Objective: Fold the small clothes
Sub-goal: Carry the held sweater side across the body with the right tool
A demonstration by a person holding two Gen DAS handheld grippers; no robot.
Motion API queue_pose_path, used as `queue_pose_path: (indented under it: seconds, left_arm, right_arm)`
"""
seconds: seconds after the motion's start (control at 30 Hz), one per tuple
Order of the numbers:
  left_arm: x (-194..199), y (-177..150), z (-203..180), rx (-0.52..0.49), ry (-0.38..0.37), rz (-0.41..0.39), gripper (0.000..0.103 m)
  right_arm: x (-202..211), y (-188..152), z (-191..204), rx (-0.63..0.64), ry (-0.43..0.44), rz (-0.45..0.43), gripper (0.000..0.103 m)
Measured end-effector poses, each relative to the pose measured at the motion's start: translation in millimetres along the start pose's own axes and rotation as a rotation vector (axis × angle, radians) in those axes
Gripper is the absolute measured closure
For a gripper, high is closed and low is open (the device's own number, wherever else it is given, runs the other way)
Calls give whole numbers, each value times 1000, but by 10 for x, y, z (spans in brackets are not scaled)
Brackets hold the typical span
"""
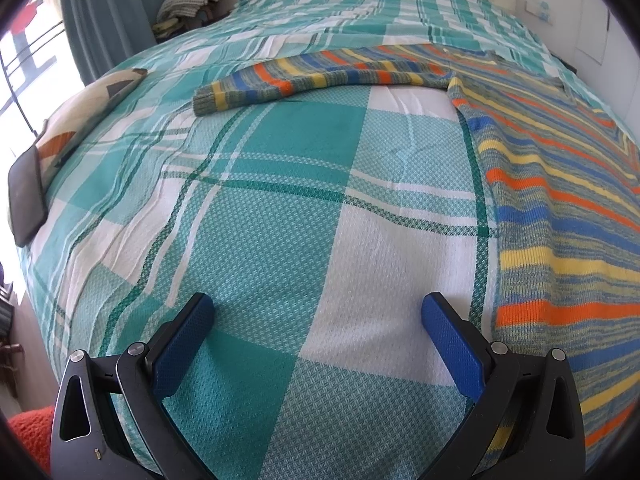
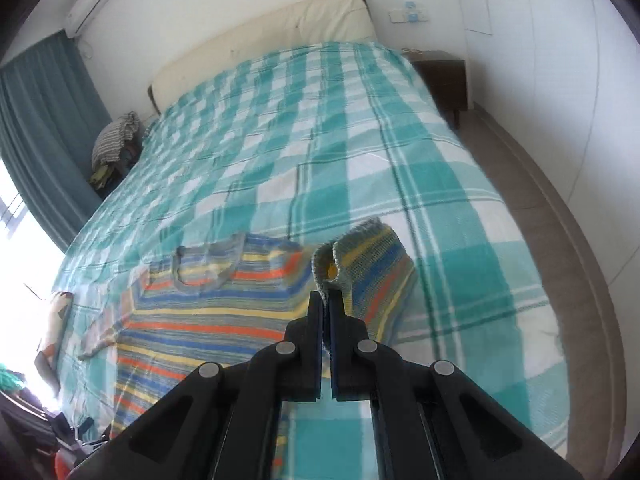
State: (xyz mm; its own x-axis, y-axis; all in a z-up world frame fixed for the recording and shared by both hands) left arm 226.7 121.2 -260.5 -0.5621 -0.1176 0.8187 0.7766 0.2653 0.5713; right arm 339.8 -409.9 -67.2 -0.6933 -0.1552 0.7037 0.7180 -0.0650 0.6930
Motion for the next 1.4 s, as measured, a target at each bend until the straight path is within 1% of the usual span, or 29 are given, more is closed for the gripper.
queue_pose_path:
  seconds: [0.07,0.1,0.13,0.17,0.2,0.23,0.27,0.3,0.33,0.43,0.57,0.63,0.67,0.7,0.73,0.8,0.83,0.87,0.93,1.03,1.07,1.1,1.13,1.17,1.2,1.23,1.3,1.33,1.4]
  left_arm:
    - [-1,0,-3,-1,0,-2,0]
    - [-1,0,-6,-2,0,-4,0]
    - [1,-1,-8,-4,0,-6,0]
    - [2,-5,-9,-5,0,-9,0]
    - [2,-4,-10,-6,0,-10,0]
    - [2,-3,-12,-6,0,-11,0]
    - [4,-7,-11,-6,0,-10,0]
    - [4,-9,-12,-5,0,-9,0]
    - [5,-11,-13,-6,1,-7,0]
    - [4,-11,-20,-10,2,-2,0]
    - [3,-8,-22,-11,6,-7,0]
    - [7,-10,-20,-11,8,-13,0]
    - [10,-13,-21,-11,9,-16,0]
    - [12,-13,-18,-10,9,-19,0]
    - [13,-14,-15,-10,10,-22,0]
    - [16,-13,-13,-9,13,-25,0]
    - [14,-11,-13,-10,13,-25,0]
    - [14,-12,-14,-10,13,-25,0]
    - [14,-13,-16,-9,13,-25,0]
    - [16,-16,-18,-9,15,-27,0]
    - [17,-16,-18,-9,15,-29,0]
    - [18,-15,-16,-10,14,-31,0]
    - [20,-15,-13,-10,12,-33,0]
    - [22,-14,-10,-11,9,-34,0]
    - [25,-19,-6,-12,7,-36,0]
    - [26,-16,-9,-14,7,-37,0]
    - [24,-13,-11,-15,8,-38,0]
    - [25,-15,-11,-15,9,-38,0]
    - [23,-12,-12,-15,14,-40,0]
  right_arm:
    - [-185,157,547,-7,155,-24,100]
    - [-299,203,805,-30,252,-41,100]
    - [-430,231,1020,-52,344,-47,96]
    - [-592,232,1201,-79,422,-31,73]
    - [-759,202,1314,-107,459,6,52]
    - [-870,170,1346,-136,464,27,25]
    - [-938,154,1357,-166,471,19,25]
    - [-949,146,1340,-188,493,7,25]
    - [-946,133,1290,-206,496,0,25]
    - [-926,16,1005,-251,460,15,25]
    - [-1126,-366,655,-320,437,137,25]
    - [-1305,-680,492,-377,407,221,25]
    - [-1394,-854,383,-396,360,265,32]
    - [-1445,-991,276,-401,310,284,43]
    - [-1448,-1056,189,-400,274,274,62]
    - [-1329,-1070,2,-387,175,222,61]
    - [-1247,-1061,-47,-371,140,200,60]
    - [-1160,-1039,-48,-355,147,178,60]
    - [-993,-1030,108,-303,222,165,60]
    - [-867,-1187,547,-160,336,240,61]
    - [-873,-1263,645,-124,340,265,62]
    - [-894,-1350,653,-104,304,284,62]
    - [-925,-1404,569,-114,249,293,62]
    - [-946,-1446,434,-161,197,284,62]
    - [-945,-1468,284,-223,165,261,62]
    - [-939,-1486,168,-282,158,241,62]
    - [-956,-1524,120,-356,218,235,62]
    - [-968,-1541,139,-362,243,240,62]
    - [-1007,-1543,229,-326,265,256,62]
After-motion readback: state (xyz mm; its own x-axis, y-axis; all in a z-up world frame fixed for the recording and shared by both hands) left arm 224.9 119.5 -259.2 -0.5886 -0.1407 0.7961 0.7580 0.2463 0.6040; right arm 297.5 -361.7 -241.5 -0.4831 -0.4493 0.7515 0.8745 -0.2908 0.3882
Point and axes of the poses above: each gripper's, at about its wrist camera, not at the fingertips, and x roughly against the way its jaws point, z to its left, y to its top, the point moved 10 cm from there along -x, roughly the way its jaws point, and after that the axes turned 14 degrees about x, right-handed, at the moved point
